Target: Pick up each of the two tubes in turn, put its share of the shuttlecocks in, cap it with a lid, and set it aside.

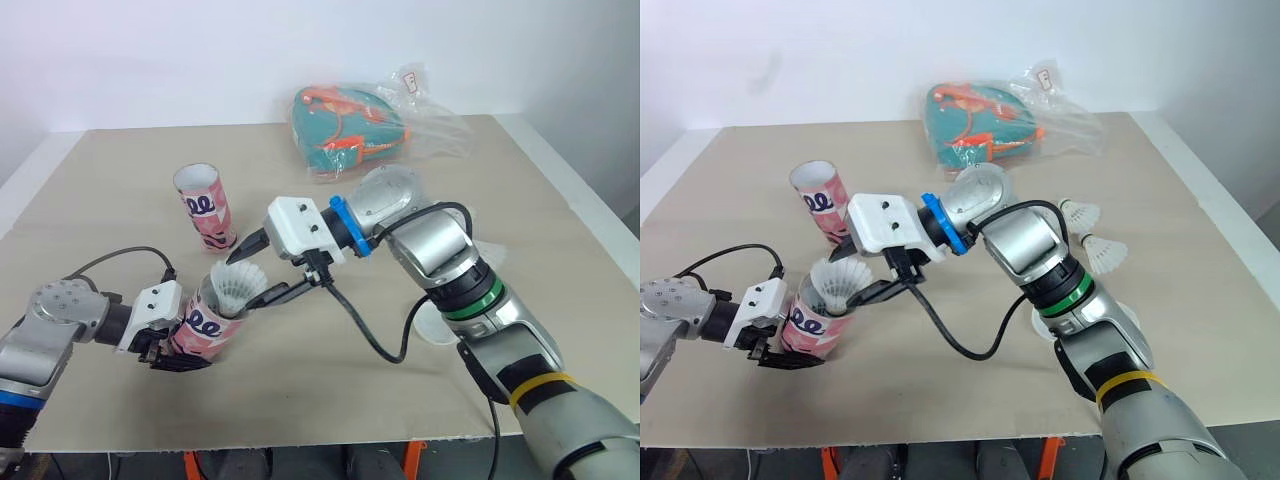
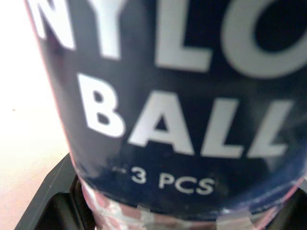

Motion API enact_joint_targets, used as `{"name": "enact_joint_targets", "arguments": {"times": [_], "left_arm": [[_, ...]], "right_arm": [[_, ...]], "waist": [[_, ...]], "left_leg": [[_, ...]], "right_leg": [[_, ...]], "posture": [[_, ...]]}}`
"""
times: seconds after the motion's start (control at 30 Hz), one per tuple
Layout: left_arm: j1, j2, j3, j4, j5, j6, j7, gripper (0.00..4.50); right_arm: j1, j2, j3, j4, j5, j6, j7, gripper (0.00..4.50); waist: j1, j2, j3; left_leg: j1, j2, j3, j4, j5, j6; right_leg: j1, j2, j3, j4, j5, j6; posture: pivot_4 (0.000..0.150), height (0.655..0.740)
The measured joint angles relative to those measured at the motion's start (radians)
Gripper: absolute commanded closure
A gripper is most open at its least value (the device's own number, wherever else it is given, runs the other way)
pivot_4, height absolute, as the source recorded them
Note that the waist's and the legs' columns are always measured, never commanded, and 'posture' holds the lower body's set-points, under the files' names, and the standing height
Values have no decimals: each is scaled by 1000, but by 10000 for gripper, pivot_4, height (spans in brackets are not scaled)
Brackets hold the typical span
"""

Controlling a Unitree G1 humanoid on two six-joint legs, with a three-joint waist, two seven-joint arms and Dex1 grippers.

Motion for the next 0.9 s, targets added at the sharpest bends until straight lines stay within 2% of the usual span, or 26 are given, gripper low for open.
{"name": "enact_joint_targets", "arguments": {"times": [0.17,0.27,0.3,0.33,0.47,0.5,0.63,0.8,0.9], "left_arm": [[0,2,0,-12,0,16,4,11145],[2,4,0,-14,0,18,7,11145],[3,5,0,-16,0,18,7,11145],[3,5,0,-16,0,18,7,11145],[-8,4,-5,-8,3,11,-4,11145],[-15,3,-8,0,4,2,-9,11145],[-33,0,-19,25,12,-22,-28,11145],[-46,-7,-24,58,15,-50,-44,11145],[-56,-11,-27,79,17,-69,-54,11145]], "right_arm": [[-4,-7,-140,3,139,114,8,7746],[-5,-15,-170,3,151,148,-26,7746],[-5,-14,-166,2,140,165,-49,10096],[-5,-14,-164,2,137,168,-53,10096],[-2,-9,-95,6,79,183,-90,26773],[-2,-8,-92,6,76,183,-86,33323],[2,-16,-91,-1,78,177,-48,44721],[5,-9,-50,-8,69,172,-21,44721],[-19,14,23,21,12,162,-11,44721]], "waist": [[0,0,0],[0,0,0],[0,0,0],[0,0,0],[0,0,0],[0,0,0],[1,0,0],[1,0,0],[0,0,0]], "left_leg": [[0,0,-1,0,0,0],[0,0,0,0,0,0],[0,0,0,0,0,0],[0,0,0,0,0,0],[-1,0,0,0,0,0],[-2,0,0,0,0,0],[-2,-1,0,0,0,0],[-2,0,-1,0,0,0],[-1,0,0,0,0,0]], "right_leg": [[0,0,0,0,0,0],[-1,0,0,0,0,0],[-1,0,0,0,0,0],[-1,0,-1,0,-1,0],[-2,0,0,0,-1,0],[-2,0,0,0,0,1],[-2,0,0,0,0,1],[-2,0,-1,0,-1,1],[-2,1,0,0,-2,2]], "posture": [[1500,7400],[1500,7400],[1500,7400],[1500,7400],[1500,7400],[1500,7400],[1500,7400],[1500,7400],[1500,7400]]}}
